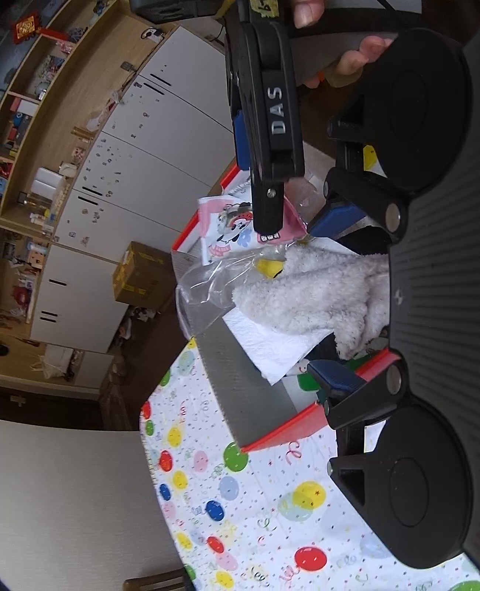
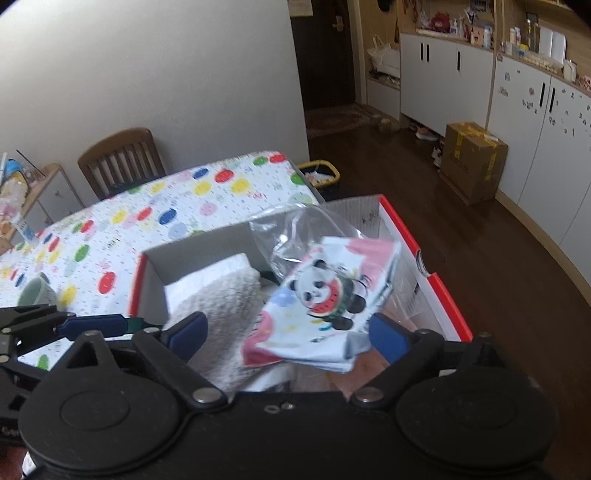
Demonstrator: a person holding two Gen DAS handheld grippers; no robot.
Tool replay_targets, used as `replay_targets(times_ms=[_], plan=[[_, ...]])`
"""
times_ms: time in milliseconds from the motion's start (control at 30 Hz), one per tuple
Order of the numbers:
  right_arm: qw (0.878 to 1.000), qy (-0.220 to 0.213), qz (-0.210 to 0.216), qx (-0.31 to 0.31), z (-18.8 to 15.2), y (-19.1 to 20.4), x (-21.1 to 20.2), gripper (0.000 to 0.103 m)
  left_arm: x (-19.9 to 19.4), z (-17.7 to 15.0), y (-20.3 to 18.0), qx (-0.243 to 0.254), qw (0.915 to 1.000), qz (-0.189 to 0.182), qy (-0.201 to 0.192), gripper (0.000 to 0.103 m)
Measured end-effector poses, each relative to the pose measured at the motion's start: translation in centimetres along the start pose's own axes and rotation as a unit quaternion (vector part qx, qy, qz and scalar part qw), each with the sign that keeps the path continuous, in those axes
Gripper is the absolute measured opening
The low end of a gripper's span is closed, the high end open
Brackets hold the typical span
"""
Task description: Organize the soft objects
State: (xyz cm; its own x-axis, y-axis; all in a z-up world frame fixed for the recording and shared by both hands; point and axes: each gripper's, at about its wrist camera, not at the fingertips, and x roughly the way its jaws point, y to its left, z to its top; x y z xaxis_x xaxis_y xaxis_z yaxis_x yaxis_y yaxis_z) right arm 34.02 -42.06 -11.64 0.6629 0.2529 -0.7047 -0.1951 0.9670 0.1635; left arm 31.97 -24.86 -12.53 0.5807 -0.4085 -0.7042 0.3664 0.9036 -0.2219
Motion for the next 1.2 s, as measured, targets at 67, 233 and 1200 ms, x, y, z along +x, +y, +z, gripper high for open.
replay_targets(times_ms=[67,233,1200], plan=[[1.000,-0.011,0.005,-0.004,-0.2,0.4,-1.1,0.100,-0.9,-0.2,-0.1,0.006,0.9999,0.001,-0.009,0.074],[0.999,-0.043,0.015,-0.006,-0.8,1.3,-3.8,0.103,-3.2,-0.6,0.1,0.022,0.9993,-0.001,-0.030,0.084],[0.981,-0.195,-0.006,-0.021,-7.1,8.0,-15.1,0.103,-15.4,-4.2,1.4,0.017,0.9903,-0.009,-0.137,0.103]])
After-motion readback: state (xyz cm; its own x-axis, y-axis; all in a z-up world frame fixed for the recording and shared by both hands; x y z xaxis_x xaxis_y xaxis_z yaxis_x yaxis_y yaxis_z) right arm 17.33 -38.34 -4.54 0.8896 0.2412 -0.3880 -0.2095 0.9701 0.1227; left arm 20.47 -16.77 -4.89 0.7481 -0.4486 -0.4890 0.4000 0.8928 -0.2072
